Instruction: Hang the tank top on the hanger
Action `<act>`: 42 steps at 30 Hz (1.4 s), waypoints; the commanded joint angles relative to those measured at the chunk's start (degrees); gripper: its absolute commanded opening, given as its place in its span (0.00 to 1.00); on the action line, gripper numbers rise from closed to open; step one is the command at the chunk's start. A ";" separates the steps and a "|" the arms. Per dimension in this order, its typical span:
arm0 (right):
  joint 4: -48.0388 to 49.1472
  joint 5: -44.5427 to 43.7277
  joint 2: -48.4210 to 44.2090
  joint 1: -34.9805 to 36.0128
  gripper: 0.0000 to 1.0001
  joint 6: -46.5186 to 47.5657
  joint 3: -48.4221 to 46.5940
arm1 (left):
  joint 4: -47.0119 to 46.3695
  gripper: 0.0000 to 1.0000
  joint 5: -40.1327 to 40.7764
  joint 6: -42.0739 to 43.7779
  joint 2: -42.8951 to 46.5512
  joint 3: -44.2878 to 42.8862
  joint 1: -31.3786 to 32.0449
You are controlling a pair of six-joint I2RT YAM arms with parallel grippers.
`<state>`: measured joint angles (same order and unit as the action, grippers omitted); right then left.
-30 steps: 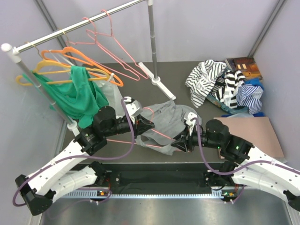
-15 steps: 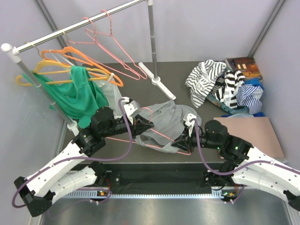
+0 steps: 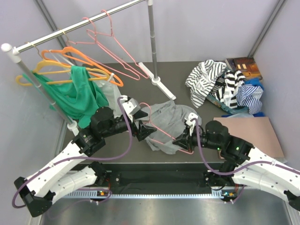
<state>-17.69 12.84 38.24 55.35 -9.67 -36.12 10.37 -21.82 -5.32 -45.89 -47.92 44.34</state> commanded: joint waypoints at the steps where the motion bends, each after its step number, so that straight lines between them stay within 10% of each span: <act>1: 0.29 -3.25 -0.62 0.19 0.00 -0.52 -3.26 | -2.64 0.98 2.83 -0.13 0.18 -2.70 0.05; 22: -2.17 -31.38 -2.65 -1.29 0.00 -4.57 -6.15 | -1.76 0.99 33.77 4.09 13.37 3.09 0.05; 42: 12.07 -11.35 27.76 -17.21 0.00 7.38 -34.36 | 2.37 0.99 32.81 4.79 14.86 6.53 0.05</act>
<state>-12.34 -1.93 61.84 38.46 -5.80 -61.95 13.69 12.01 -1.30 -30.79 -41.52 44.34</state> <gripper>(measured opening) 0.041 0.987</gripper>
